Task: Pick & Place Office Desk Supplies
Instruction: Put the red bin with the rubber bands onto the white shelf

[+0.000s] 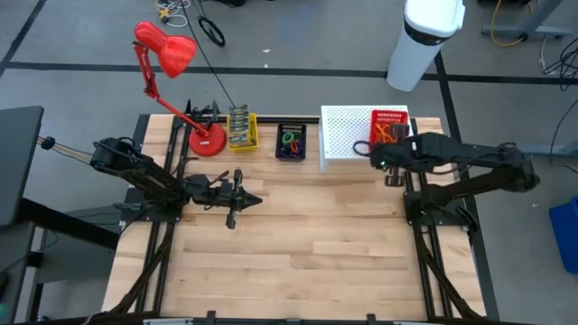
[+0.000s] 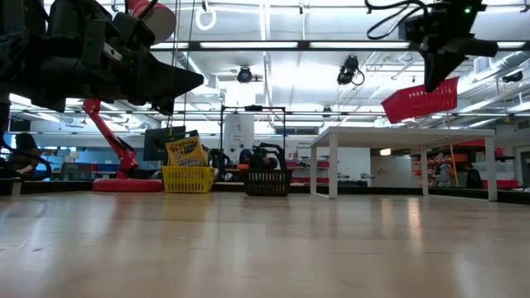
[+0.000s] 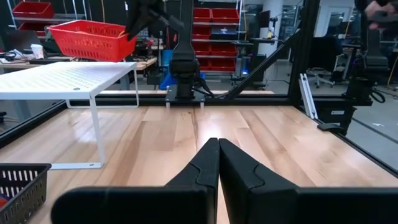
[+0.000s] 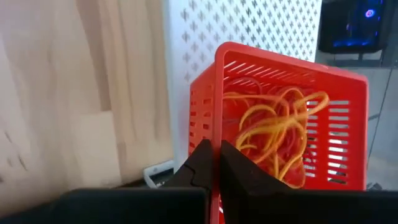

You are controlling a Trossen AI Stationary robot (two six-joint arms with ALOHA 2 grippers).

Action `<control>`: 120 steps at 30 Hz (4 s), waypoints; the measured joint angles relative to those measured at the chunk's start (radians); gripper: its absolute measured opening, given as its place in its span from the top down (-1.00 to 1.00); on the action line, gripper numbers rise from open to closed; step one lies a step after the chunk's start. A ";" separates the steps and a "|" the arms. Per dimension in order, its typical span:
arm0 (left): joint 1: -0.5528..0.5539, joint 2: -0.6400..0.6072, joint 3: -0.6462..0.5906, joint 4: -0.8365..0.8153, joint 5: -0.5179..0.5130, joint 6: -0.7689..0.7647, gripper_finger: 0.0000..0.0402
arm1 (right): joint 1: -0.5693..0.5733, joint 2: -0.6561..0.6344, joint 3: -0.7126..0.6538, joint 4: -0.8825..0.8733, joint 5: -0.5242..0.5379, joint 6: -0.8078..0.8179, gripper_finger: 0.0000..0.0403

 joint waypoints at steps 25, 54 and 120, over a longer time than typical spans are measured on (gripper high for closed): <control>0.000 0.000 0.000 0.000 0.000 0.007 0.94 | -0.358 -0.108 -0.120 0.134 -0.142 -0.355 0.95; 0.000 0.000 0.000 0.000 0.000 0.009 0.94 | -0.356 -0.106 -0.072 0.158 -0.135 -0.085 0.67; 0.000 -0.001 0.001 0.000 0.011 -0.015 0.94 | -0.429 0.103 0.045 0.349 -0.062 0.542 0.96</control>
